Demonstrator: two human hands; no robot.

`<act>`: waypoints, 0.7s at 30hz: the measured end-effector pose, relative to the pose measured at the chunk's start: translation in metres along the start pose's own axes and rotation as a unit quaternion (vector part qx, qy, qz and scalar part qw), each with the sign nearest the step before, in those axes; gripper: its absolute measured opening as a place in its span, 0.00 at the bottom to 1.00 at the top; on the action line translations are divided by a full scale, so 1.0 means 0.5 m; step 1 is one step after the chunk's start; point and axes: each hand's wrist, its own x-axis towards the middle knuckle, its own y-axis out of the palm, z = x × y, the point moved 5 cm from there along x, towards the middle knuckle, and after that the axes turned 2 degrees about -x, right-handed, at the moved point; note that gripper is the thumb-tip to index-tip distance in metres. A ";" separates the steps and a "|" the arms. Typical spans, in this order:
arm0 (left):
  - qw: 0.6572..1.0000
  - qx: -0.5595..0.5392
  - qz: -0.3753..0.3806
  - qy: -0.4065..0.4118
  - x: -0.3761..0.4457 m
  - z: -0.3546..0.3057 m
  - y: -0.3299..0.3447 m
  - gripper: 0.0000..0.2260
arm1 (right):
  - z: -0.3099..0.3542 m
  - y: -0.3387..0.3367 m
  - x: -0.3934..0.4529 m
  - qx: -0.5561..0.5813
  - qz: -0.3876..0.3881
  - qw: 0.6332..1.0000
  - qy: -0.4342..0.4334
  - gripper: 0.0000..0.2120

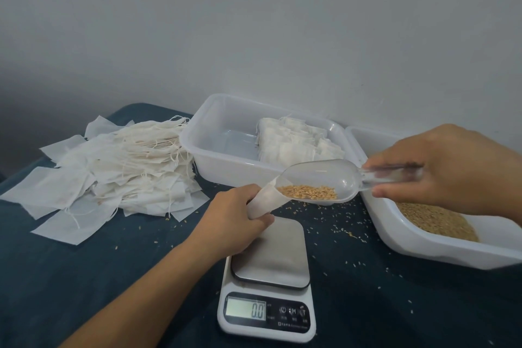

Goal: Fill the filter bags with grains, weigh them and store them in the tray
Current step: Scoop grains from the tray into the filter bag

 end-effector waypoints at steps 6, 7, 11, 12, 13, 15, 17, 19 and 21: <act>1.000 -0.007 -0.004 -0.001 0.000 0.001 0.001 0.07 | -0.013 0.008 -0.005 0.033 -0.010 0.999 -0.009 0.20; 1.000 -0.015 -0.005 -0.005 0.000 0.002 0.000 0.07 | -0.015 0.012 -0.007 0.041 -0.012 0.999 -0.008 0.20; 0.998 -0.062 -0.006 -0.006 0.001 -0.001 -0.001 0.07 | -0.030 0.033 -0.021 0.100 -0.038 0.994 -0.002 0.17; 0.997 -0.078 -0.008 -0.006 0.001 -0.001 -0.002 0.07 | -0.035 0.043 -0.024 0.117 -0.046 0.992 -0.001 0.15; 0.995 -0.097 -0.010 -0.009 0.002 -0.001 -0.002 0.07 | -0.040 0.054 -0.028 0.129 -0.055 0.990 0.002 0.13; 0.991 -0.132 -0.013 -0.017 0.002 -0.001 -0.004 0.07 | -0.052 0.077 -0.034 0.165 -0.076 0.983 0.015 0.12; 0.989 -0.149 -0.014 -0.023 0.003 0.000 -0.003 0.07 | -0.061 0.104 -0.037 0.210 -0.106 0.972 0.029 0.14; 0.987 -0.159 -0.011 -0.029 0.003 -0.001 -0.002 0.07 | -0.059 0.132 -0.034 0.231 -0.135 0.963 0.036 0.13; 0.985 -0.169 -0.008 -0.033 0.003 -0.002 0.000 0.08 | -0.052 0.159 -0.026 0.234 -0.162 0.957 0.046 0.15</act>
